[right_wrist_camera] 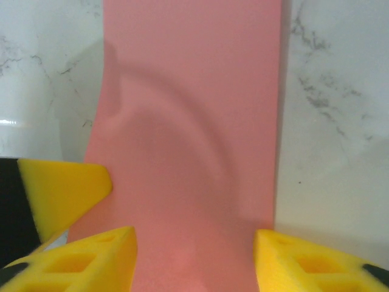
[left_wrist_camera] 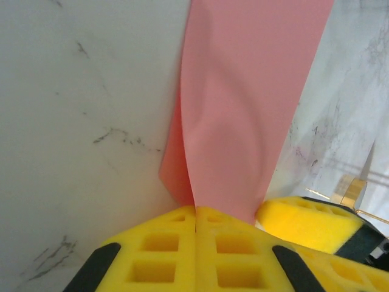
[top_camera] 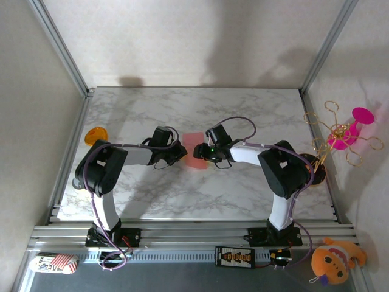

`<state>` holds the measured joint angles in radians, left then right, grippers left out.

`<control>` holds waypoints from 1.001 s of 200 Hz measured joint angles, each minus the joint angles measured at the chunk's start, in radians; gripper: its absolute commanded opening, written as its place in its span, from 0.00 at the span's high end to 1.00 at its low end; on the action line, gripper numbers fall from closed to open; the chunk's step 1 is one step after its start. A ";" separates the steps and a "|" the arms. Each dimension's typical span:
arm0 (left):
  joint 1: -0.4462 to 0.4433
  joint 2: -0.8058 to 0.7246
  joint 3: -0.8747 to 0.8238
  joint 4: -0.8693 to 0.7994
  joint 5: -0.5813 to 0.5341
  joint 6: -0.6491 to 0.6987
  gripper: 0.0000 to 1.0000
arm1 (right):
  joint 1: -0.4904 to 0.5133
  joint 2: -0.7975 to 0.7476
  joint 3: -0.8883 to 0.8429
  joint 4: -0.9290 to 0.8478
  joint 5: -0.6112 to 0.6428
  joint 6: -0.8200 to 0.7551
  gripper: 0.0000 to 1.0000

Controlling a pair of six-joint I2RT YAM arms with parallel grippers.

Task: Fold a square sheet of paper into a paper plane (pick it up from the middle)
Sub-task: Third fold the triangle at the center of the table.

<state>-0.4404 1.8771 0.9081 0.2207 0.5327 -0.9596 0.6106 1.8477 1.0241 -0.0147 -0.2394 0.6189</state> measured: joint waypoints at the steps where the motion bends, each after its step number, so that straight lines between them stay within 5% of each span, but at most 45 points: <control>1: 0.000 0.000 0.000 0.000 0.000 -0.001 1.00 | 0.000 -0.002 -0.001 0.000 0.001 -0.004 0.37; 73: 0.000 -0.006 -0.010 0.038 0.003 -0.077 1.00 | 0.027 -0.205 -0.112 0.192 0.141 -0.300 0.23; 140: -0.001 -0.006 -0.014 0.049 0.014 -0.115 1.00 | 0.209 -0.210 -0.296 0.365 0.244 -0.689 0.19; 200: -0.001 -0.006 -0.014 0.050 0.022 -0.119 1.00 | 0.257 -0.162 -0.306 0.459 0.303 -0.880 0.22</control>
<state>-0.4416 1.8706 0.8936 0.2703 0.5549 -1.0782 0.8677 1.6859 0.7177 0.4446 0.0639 -0.2611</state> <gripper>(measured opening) 0.043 0.793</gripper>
